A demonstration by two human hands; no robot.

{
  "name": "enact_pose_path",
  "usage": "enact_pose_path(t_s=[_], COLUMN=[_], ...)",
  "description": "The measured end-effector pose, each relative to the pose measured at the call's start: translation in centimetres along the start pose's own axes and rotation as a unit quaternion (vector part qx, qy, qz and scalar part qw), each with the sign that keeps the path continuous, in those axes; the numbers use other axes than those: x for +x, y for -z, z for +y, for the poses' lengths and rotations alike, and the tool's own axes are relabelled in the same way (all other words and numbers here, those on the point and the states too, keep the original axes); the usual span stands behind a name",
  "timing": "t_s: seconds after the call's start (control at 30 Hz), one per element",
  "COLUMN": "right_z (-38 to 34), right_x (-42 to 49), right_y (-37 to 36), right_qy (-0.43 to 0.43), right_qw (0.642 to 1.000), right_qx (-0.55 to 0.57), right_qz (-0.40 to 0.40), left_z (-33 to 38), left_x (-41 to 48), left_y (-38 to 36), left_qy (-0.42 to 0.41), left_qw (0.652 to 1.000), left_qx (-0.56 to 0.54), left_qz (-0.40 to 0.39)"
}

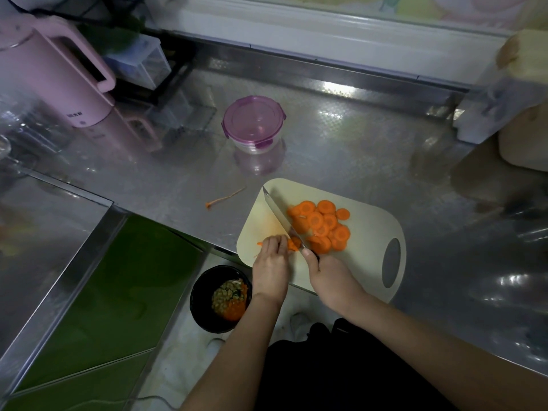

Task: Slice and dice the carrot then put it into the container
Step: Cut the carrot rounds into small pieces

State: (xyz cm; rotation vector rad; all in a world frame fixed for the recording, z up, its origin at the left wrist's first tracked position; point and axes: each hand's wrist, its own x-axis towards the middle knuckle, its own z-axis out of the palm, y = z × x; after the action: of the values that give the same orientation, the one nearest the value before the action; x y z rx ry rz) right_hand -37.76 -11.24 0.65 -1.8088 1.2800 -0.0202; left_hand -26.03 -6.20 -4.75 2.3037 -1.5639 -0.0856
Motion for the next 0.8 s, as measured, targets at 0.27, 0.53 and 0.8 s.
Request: enact_pose_path(t_s=[0.27,0.53,0.8], right_z=[-0.2,-1.1,-0.9], right_x=[0.4,1.4,0.5], right_y=[-0.6,-0.2,1.2], right_qy=[-0.005,0.055,0.069], right_qw=[1.0,0.998,0.992], right_qx=[-0.009,0.022,0.101], right_qz=[0.017,0.03,0.028], left_z=[-0.2,-0.2,-0.3], left_x=[0.0,0.0,0.6], left_y=[-0.1,0.4,1.8], left_qy=[0.004,0.007,0.034], left_qw=[1.0,1.0,0.994], left_qx=[-0.016,-0.015,-0.04], left_qz=[0.001,-0.009,-0.098])
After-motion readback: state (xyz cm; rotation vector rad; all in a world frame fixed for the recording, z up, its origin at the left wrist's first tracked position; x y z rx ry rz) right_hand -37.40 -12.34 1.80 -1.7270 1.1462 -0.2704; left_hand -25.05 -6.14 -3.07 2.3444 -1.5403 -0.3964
